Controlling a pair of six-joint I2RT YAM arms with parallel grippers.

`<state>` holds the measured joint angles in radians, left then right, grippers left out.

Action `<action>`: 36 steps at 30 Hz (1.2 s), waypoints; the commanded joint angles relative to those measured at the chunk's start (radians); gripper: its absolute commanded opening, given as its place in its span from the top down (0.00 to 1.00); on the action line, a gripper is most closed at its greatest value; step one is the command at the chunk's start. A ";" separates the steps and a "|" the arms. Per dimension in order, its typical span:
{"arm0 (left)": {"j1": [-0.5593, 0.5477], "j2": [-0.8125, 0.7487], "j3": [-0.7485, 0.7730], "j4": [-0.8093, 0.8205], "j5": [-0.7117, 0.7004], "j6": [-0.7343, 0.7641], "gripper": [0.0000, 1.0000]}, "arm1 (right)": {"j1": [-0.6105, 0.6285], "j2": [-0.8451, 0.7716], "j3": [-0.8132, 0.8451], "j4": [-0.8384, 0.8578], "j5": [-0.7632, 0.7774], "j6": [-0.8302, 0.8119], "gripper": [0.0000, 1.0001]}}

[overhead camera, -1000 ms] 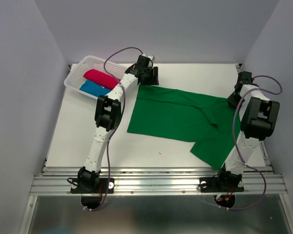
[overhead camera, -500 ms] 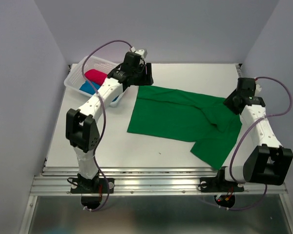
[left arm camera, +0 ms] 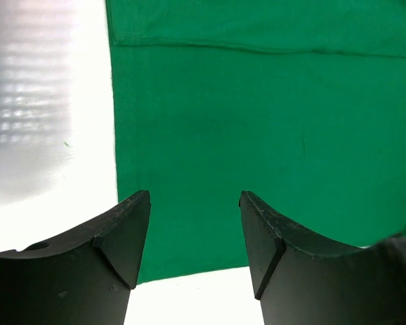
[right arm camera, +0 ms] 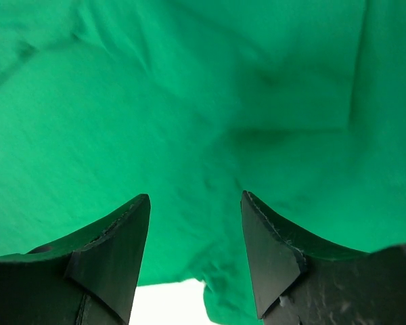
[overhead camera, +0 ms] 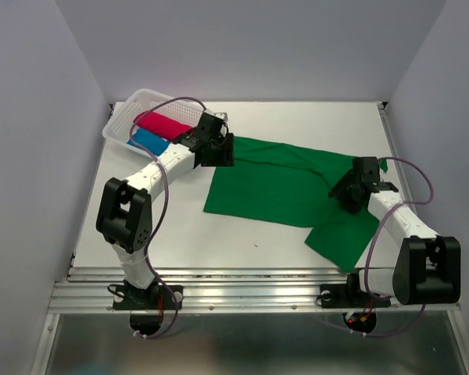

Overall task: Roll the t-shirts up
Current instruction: Fold the T-shirt at the center of the board.

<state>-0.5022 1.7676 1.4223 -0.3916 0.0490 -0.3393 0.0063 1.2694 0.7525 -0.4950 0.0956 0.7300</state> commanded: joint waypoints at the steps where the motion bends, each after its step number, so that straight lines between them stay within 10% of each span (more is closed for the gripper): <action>1: -0.006 -0.037 0.049 0.014 -0.018 0.008 0.34 | -0.005 0.022 0.008 0.157 0.059 0.032 0.38; 36: -0.013 0.004 0.121 -0.026 -0.035 0.034 0.34 | -0.005 0.027 -0.142 0.437 0.134 0.115 0.29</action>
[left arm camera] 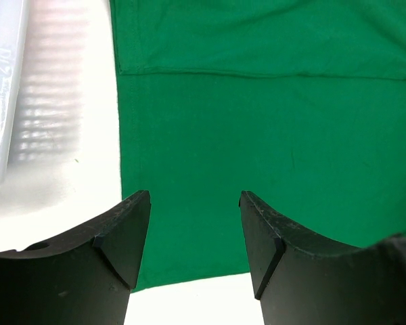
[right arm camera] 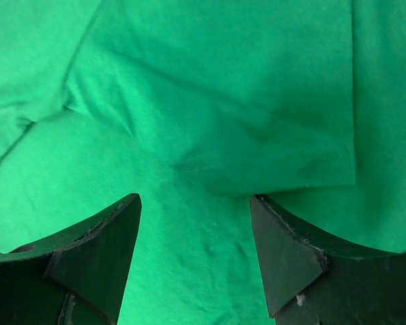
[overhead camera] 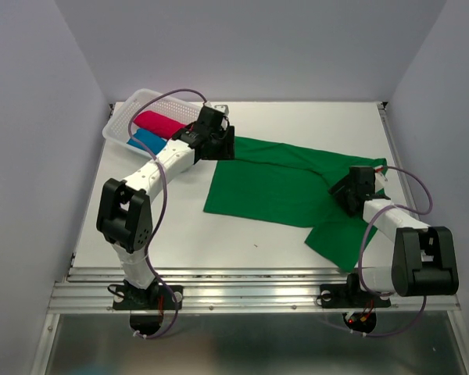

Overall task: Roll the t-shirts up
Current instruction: Fold the T-shirt at the center of the board.

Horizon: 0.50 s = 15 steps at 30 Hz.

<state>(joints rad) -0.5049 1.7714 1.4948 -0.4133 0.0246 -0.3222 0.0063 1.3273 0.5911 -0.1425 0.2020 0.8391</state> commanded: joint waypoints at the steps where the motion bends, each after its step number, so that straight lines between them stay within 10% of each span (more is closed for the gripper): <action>1: -0.012 0.002 0.050 -0.005 -0.011 0.017 0.34 | -0.005 -0.030 0.022 0.084 0.031 0.006 0.29; 15: -0.021 0.017 0.073 -0.016 -0.011 0.015 0.34 | -0.005 0.013 0.032 0.181 0.013 -0.023 0.29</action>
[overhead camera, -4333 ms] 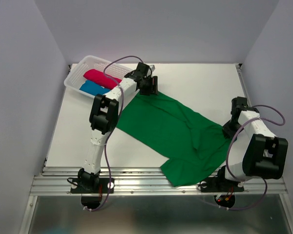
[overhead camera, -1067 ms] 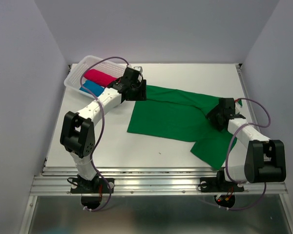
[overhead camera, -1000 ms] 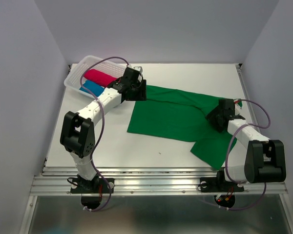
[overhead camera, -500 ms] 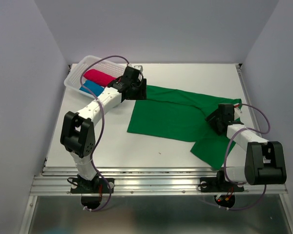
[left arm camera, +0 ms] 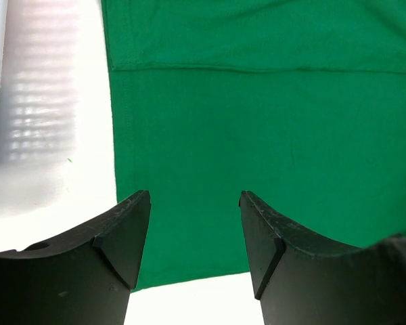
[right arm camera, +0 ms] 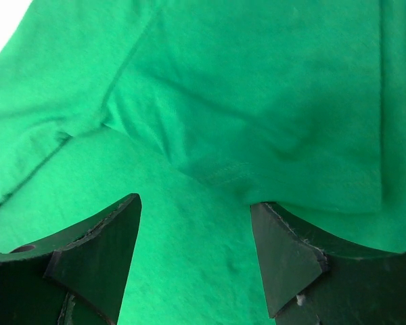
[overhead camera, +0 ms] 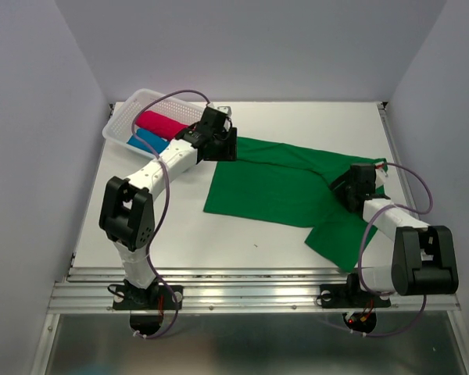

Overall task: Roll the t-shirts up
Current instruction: Fold the T-shirt at the center of the board.

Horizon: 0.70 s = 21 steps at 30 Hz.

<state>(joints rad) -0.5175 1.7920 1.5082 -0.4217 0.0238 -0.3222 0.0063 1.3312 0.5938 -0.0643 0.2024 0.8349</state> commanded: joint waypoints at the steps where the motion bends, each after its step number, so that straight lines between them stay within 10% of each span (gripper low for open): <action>1: -0.009 0.000 0.064 -0.011 -0.010 0.015 0.34 | -0.005 0.016 0.029 0.116 0.002 -0.026 0.29; 21: -0.027 0.018 0.081 -0.017 -0.013 0.011 0.34 | -0.005 0.006 0.017 0.195 -0.118 -0.092 0.31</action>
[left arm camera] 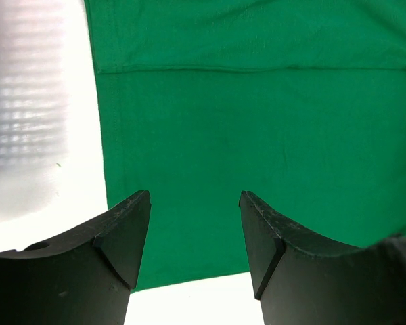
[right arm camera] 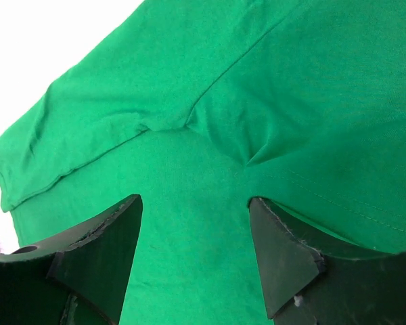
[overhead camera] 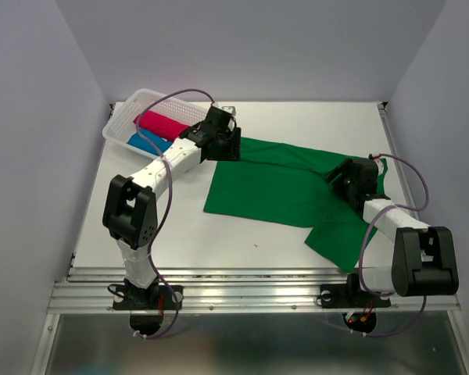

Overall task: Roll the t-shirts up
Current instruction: Fold the T-shirt at the center of the board.

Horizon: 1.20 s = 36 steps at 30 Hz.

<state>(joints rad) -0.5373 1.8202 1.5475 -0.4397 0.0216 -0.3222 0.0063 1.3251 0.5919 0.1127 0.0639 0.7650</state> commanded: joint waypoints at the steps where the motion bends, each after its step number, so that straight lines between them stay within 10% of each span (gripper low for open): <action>1: -0.007 -0.009 0.042 0.004 -0.011 0.009 0.34 | -0.005 0.014 0.020 0.010 0.025 -0.029 0.32; 13: -0.009 0.005 0.054 -0.001 -0.011 0.017 0.34 | -0.005 -0.003 0.012 -0.042 0.074 -0.038 0.99; 30: -0.009 0.024 0.075 -0.013 -0.011 0.032 0.34 | -0.005 -0.015 0.141 -0.223 0.010 -0.024 0.98; 33: -0.009 0.028 0.075 -0.013 -0.011 0.035 0.34 | -0.005 0.011 0.187 -0.292 0.030 -0.039 0.61; 36: -0.010 0.030 0.074 -0.011 -0.008 0.037 0.34 | -0.005 -0.004 0.191 -0.335 0.068 -0.065 0.47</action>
<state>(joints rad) -0.5419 1.8523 1.5738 -0.4469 0.0216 -0.3038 0.0063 1.3357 0.7277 -0.1539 0.0853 0.7368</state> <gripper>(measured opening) 0.665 0.427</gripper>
